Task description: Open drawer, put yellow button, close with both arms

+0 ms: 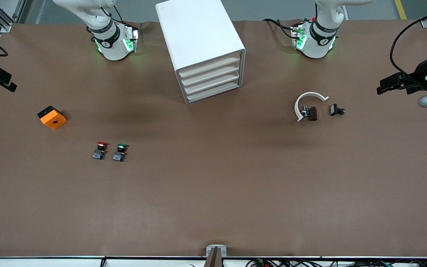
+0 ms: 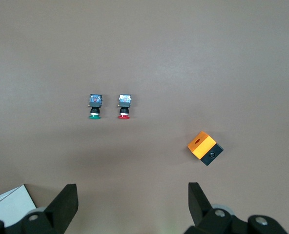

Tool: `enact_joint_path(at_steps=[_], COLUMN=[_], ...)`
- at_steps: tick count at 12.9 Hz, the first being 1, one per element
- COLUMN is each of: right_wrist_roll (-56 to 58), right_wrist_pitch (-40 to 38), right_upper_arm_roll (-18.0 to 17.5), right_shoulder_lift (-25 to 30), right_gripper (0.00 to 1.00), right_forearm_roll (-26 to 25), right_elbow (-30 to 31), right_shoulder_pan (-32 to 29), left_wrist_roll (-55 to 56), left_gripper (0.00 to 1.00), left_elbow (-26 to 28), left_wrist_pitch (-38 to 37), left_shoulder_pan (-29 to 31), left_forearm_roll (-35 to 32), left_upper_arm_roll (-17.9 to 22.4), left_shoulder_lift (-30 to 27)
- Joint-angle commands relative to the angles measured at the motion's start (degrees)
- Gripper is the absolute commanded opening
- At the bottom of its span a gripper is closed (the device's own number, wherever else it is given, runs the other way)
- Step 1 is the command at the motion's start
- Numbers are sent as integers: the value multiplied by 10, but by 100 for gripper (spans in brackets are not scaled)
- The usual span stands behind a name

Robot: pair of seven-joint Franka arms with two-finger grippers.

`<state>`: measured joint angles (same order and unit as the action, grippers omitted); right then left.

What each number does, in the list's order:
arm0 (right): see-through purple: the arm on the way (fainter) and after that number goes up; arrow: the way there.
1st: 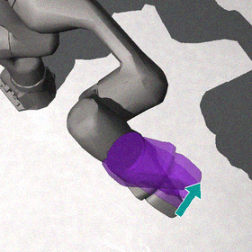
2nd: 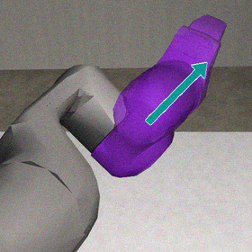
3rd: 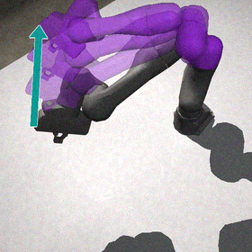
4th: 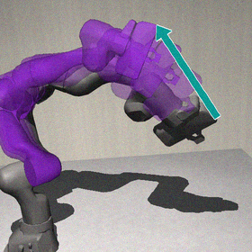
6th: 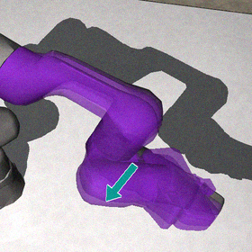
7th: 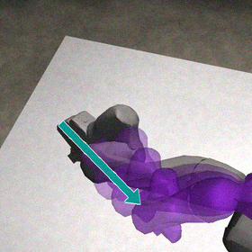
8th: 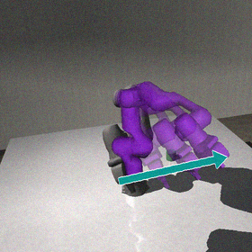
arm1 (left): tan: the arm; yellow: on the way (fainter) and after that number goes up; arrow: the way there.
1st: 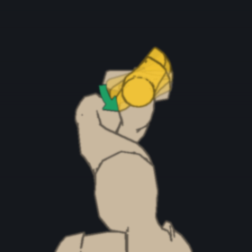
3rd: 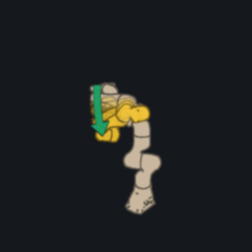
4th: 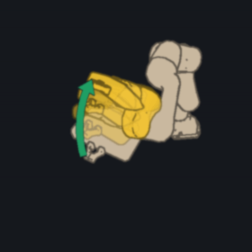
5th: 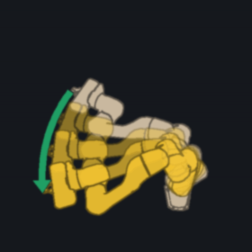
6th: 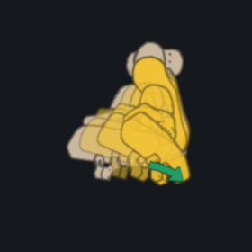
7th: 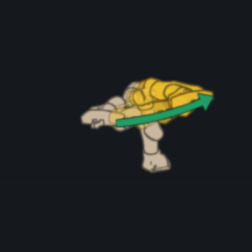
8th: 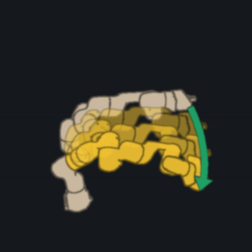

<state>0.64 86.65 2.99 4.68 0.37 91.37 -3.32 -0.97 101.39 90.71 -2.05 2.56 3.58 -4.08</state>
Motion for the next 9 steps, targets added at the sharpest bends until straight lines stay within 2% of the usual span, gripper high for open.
enact_joint_path(at_steps=[1, 9], right_wrist_roll=[-9, -40], right_wrist_pitch=[1, -1], right_upper_arm_roll=[1, 0], right_shoulder_lift=[12, 13], right_gripper=[100, 100], right_forearm_roll=[8, 22], right_elbow=[11, 13], right_shoulder_pan=[-3, 0], left_wrist_roll=[-3, 7], left_gripper=[100, 100], left_elbow=[45, -5], left_wrist_pitch=[33, -1], left_shoulder_pan=[-2, -5], left_forearm_roll=[-15, -15], left_upper_arm_roll=[-4, -18], left_shoulder_lift=[-58, -59])
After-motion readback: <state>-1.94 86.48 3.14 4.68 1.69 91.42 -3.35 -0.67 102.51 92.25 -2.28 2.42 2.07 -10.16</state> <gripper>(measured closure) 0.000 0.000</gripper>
